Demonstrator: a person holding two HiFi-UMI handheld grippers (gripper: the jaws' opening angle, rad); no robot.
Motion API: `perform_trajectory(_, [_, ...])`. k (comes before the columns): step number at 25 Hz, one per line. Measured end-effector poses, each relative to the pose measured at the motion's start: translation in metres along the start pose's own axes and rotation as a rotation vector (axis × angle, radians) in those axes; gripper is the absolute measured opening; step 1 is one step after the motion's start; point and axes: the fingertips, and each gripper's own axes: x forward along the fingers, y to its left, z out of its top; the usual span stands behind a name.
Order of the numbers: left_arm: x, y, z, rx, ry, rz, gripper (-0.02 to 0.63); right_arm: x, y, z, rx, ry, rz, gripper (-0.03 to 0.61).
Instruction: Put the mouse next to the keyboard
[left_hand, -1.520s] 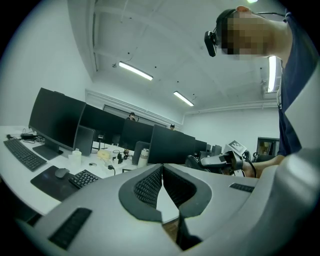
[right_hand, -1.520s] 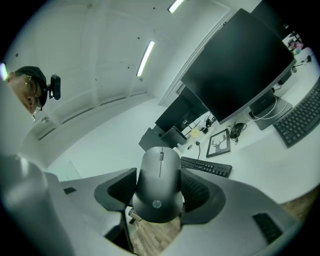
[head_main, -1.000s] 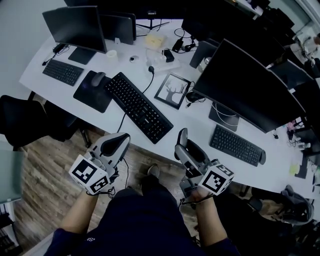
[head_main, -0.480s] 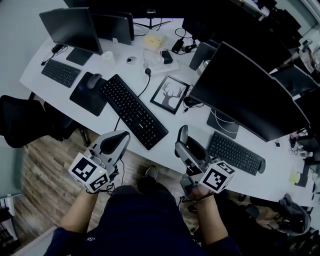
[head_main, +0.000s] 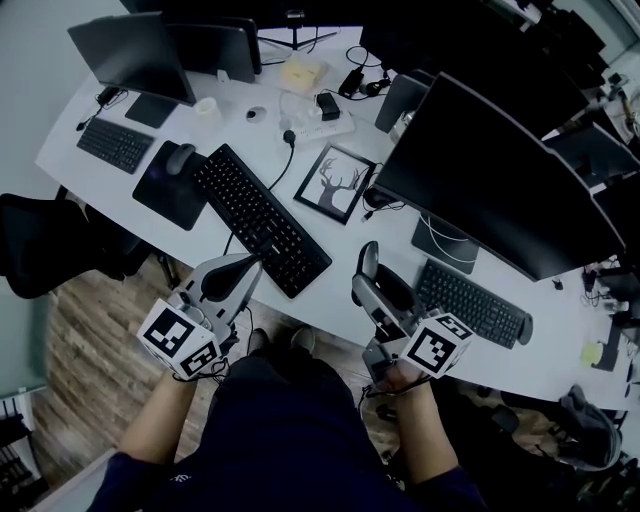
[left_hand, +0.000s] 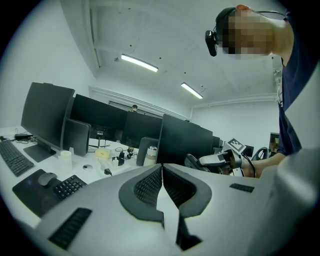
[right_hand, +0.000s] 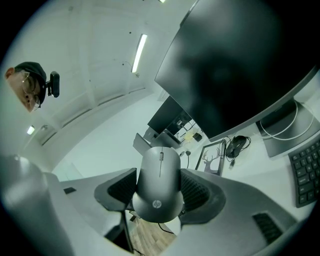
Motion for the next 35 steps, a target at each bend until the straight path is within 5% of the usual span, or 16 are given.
perform_trajectory(12, [0.023, 0.008, -0.018, -0.019, 0.046, -0.076, 0.035, 0.003, -0.031, -0.007, 0.015, -0.02, -0.093, 0.279])
perform_trajectory(35, [0.063, 0.088, -0.063, -0.018, 0.2, -0.242, 0.035, 0.041, -0.111, -0.047, -0.004, 0.018, -0.448, 0.279])
